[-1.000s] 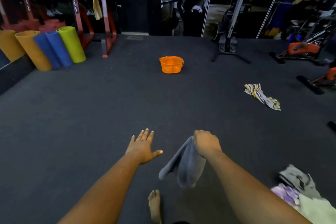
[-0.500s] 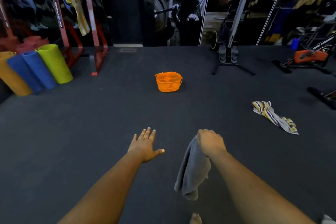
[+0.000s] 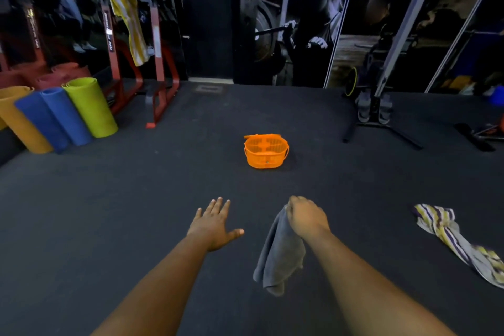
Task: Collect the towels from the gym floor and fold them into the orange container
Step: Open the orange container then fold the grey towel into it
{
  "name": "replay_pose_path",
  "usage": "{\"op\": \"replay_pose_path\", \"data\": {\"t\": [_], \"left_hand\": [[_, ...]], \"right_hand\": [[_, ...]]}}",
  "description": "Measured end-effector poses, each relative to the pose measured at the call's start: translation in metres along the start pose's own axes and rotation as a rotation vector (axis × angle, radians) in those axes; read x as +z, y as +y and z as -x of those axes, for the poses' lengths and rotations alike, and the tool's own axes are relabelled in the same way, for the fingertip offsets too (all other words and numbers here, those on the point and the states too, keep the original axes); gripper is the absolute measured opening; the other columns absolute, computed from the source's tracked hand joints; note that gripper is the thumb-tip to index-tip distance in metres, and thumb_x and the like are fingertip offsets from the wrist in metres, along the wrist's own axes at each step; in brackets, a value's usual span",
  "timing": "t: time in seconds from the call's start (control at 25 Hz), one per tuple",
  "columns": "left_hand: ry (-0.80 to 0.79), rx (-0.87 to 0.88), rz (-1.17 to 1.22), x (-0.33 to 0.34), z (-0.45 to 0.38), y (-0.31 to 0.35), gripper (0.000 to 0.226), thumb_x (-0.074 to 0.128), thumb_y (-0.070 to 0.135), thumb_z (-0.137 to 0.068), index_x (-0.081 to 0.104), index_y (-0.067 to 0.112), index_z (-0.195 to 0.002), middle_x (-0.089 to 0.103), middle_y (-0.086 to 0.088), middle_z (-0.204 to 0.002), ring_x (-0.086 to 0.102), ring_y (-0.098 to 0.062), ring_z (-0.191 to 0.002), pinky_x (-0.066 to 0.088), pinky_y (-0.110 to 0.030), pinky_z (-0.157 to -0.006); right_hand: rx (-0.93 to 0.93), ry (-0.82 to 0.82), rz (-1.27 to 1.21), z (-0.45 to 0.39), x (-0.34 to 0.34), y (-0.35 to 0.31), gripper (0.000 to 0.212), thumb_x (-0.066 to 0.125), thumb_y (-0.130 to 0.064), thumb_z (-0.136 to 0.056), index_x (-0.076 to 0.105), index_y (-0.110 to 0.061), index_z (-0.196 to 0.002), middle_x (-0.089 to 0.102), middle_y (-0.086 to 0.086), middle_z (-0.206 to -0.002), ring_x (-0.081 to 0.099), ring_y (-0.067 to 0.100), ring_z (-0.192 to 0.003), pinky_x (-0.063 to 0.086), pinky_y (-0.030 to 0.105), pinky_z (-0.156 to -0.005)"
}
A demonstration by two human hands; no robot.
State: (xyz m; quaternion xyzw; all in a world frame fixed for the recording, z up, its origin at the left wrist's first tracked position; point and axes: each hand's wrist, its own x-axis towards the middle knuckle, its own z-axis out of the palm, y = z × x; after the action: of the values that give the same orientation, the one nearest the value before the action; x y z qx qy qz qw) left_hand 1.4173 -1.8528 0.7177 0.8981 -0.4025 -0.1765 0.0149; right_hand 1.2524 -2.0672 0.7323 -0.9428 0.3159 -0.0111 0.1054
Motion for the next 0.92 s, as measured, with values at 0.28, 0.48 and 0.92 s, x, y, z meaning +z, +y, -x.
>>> {"op": "replay_pose_path", "data": {"t": [0.28,0.48,0.92], "left_hand": [[-0.008,0.038,0.004,-0.045,-0.213,-0.007,0.101,0.039,0.077,-0.093,-0.010,0.023,-0.163,-0.013,-0.003,-0.171,-0.010,-0.020,-0.157,-0.001,-0.048,-0.128],[-0.015,0.083,-0.022,-0.111,-0.352,-0.017,0.101,0.039,0.076,-0.093,-0.010,0.022,-0.163,-0.013,-0.003,-0.171,-0.011,-0.020,-0.157,0.000,-0.048,-0.128],[0.053,0.238,0.278,-0.209,-0.603,0.021,0.079,0.061,0.064,-0.089,0.033,0.034,-0.156,0.051,0.002,-0.150,0.046,-0.022,-0.138,0.046,-0.043,-0.105]], "right_hand": [[0.081,0.025,-0.106,-0.212,-0.002,0.031,0.022,0.036,-0.035,-0.105,0.054,-0.023,-0.101,0.067,0.000,-0.104,0.061,0.025,-0.103,0.048,0.045,-0.087],[0.144,0.056,-0.237,-0.348,-0.028,0.047,0.024,0.035,-0.040,-0.107,0.044,-0.023,-0.093,0.063,0.001,-0.082,0.062,0.026,-0.078,0.050,0.044,-0.070],[-0.334,0.011,-0.822,-0.610,-0.077,0.063,0.018,0.054,-0.023,-0.101,0.061,-0.009,-0.094,0.064,-0.004,-0.088,0.057,0.007,-0.084,0.048,0.037,-0.082]]}}
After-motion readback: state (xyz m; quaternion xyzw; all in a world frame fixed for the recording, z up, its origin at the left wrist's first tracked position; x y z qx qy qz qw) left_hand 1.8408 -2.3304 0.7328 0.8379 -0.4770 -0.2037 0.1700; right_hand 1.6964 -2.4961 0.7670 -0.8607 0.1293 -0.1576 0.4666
